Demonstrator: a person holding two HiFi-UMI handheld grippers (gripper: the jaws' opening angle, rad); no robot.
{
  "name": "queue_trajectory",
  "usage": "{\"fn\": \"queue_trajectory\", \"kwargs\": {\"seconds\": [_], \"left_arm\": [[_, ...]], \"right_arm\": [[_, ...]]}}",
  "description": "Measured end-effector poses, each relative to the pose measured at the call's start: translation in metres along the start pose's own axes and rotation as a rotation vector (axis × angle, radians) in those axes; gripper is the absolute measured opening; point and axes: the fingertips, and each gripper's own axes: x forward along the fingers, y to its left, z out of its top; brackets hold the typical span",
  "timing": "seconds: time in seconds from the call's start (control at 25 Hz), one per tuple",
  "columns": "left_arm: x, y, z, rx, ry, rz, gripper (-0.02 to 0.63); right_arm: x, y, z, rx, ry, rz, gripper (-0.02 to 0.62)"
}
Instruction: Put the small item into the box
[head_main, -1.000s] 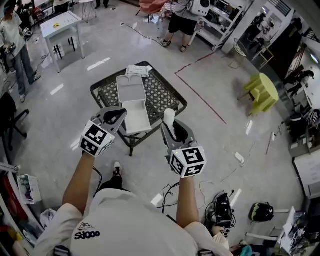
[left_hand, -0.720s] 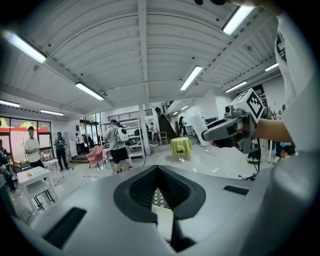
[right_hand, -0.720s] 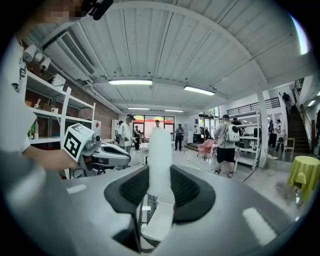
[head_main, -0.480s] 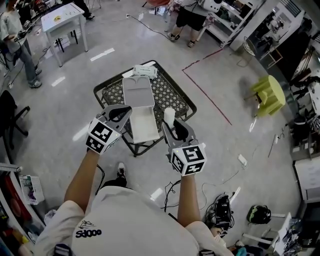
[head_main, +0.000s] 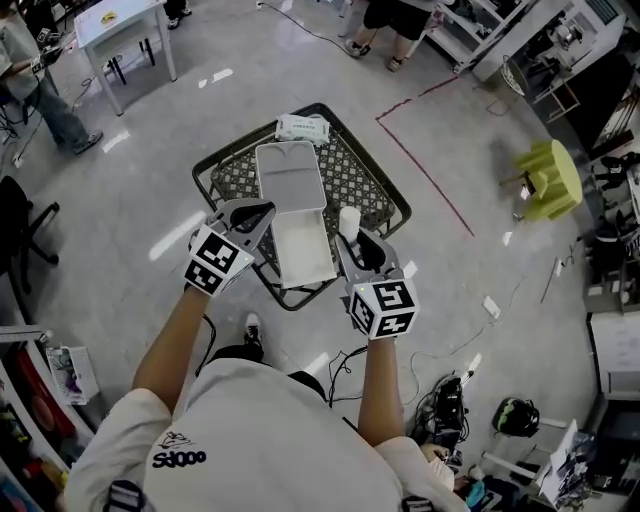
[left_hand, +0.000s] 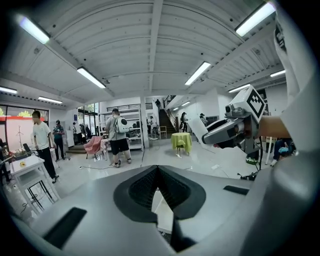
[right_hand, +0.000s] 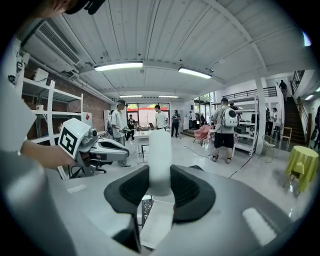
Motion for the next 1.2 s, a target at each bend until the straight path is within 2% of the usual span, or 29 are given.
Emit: {"fn": "queue_trajectory", "kwargs": {"seconds": [0.2, 0.44, 0.72, 0.96, 1.2], "left_arm": [[0.006, 0.025, -0.020, -0.045, 0.028, 0.019, 0.005], [0.018, 0.022, -0.039, -0.066, 0.062, 0.018, 0.005], [0.035, 0.011, -0.065, -0.117, 0.138, 0.054, 0.005], [0.039, 0.014, -0.086, -0.191, 0.186, 0.143, 0.005], [0.044, 0.022, -0.102, -0.222, 0.214, 0.201, 0.005]], "right_arm": [[0.022, -0.005, -0.008, 0.005, 0.027, -0.011, 0.138], [0.041, -0.016, -0.030, -0.023, 0.098, 0.007, 0.138], [0.065, -0.030, -0.058, -0.036, 0.163, 0.096, 0.139], [0.084, -0.041, -0.085, -0.049, 0.221, 0.165, 0.138], [0.108, -0.046, -0.114, -0.056, 0.283, 0.233, 0.139]]}}
